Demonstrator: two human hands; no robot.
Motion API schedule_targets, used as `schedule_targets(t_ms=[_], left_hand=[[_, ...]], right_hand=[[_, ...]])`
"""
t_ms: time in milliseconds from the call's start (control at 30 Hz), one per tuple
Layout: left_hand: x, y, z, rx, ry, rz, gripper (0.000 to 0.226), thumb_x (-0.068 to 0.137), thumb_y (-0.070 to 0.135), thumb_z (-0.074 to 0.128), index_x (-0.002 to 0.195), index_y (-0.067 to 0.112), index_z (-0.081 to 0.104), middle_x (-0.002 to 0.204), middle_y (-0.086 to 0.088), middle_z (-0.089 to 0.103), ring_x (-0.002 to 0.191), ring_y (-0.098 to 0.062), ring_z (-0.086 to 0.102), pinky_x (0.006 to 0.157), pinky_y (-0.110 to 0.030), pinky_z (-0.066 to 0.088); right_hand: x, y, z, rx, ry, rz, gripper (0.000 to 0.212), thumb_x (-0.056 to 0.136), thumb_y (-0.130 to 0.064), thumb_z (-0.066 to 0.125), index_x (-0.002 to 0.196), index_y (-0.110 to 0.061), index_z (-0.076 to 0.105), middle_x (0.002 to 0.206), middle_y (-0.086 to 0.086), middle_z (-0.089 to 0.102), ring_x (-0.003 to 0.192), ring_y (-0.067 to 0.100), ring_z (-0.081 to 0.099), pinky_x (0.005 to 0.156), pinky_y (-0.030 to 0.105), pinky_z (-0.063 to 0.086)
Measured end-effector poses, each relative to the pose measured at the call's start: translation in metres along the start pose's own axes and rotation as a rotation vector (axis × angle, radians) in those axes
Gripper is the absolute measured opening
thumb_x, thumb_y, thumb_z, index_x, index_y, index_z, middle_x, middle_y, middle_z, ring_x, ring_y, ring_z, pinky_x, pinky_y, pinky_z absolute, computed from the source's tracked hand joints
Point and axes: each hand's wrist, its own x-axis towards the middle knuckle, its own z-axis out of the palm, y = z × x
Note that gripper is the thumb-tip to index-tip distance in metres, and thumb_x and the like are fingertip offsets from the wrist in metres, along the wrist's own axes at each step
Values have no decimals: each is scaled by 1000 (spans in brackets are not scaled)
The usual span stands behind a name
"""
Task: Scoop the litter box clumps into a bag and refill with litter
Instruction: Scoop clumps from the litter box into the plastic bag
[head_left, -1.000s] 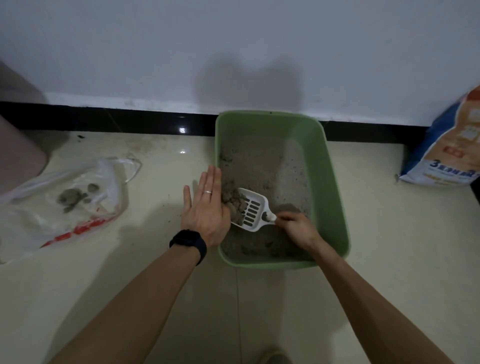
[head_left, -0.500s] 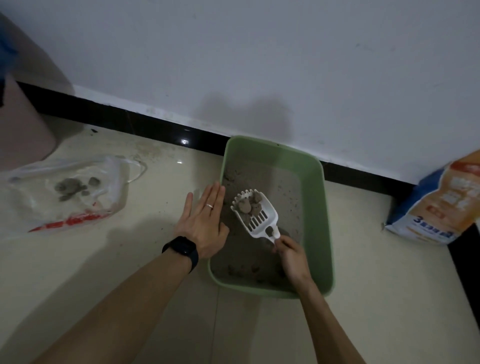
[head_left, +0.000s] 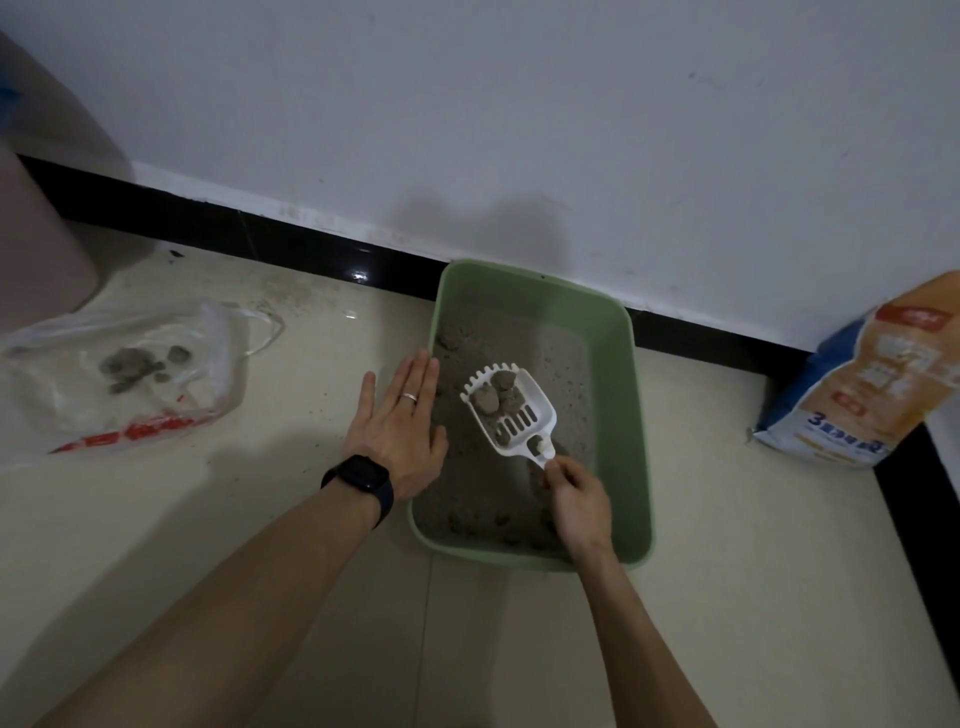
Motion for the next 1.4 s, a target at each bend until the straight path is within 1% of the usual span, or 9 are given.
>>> schedule_targets(t_ms=[167,367,533,700,867,1100,1200,1333,1400], left_hand=[[-1,1,1,8,8,-5,76,99,46,19,148,15,-29,156,2,-32,148,-14,-20,119,-50,-10],[0,1,2,-8,12,-10,77,99,46,22,149,15,-29,159,2,-28,148,-14,-17,119,-49,-9],[0,2,3,-6,11,-15,78,99,47,22,149,15,-28,159,1,-28,149,-14,-16,120,-49,-9],[0,2,3,-11,9,-17,78,99,47,23,150,15,-27,160,1,-26,149,-15,-14,119,-49,-8],[0,3,3,-15,12,-22,78,99,46,25,150,15,-26,160,1,-24,149,-15,-13,119,-50,-8],[0,1,1,13,-20,-16,76,99,46,22,150,16,-26,159,1,-27,149,-15,-17,119,-50,-10],[1,-4,-9,60,-47,28,71,101,47,16,151,17,-23,160,3,-25,148,-13,-19,118,-50,-12],[5,-49,-39,272,-20,185,66,101,47,9,152,19,-23,162,3,-18,149,-13,-16,119,-49,-11],[8,-86,-63,339,-9,127,66,101,46,10,152,18,-23,162,2,-17,149,-14,-15,119,-48,-11]], right_hand=[[-1,0,0,43,25,22,30,93,-24,54,63,-23,57,57,-4,52,63,18,49,62,31,35],[-2,2,0,-4,61,13,22,95,-31,53,79,-21,64,70,-5,63,75,21,60,68,31,41],[-2,7,0,-25,37,17,26,97,-33,51,74,-25,59,72,-5,63,76,24,62,70,33,46],[-3,4,-5,-96,55,-3,22,99,-35,48,88,-24,62,85,-1,66,84,23,59,73,32,43],[-1,6,-6,-117,54,5,24,97,-39,46,82,-25,59,78,-3,65,80,23,62,77,37,51],[-4,2,-8,-103,57,-1,24,98,-38,47,84,-26,61,79,-6,65,80,20,61,73,35,48],[-10,-7,-13,-88,61,-16,24,98,-35,48,81,-23,60,76,-6,64,77,19,58,65,32,40],[-17,-38,-15,-67,49,-99,26,98,-32,50,77,-19,59,71,-2,62,66,16,54,61,30,38],[-21,-58,-9,-63,15,-153,27,99,-31,50,77,-18,59,69,-1,61,63,14,50,60,31,36]])
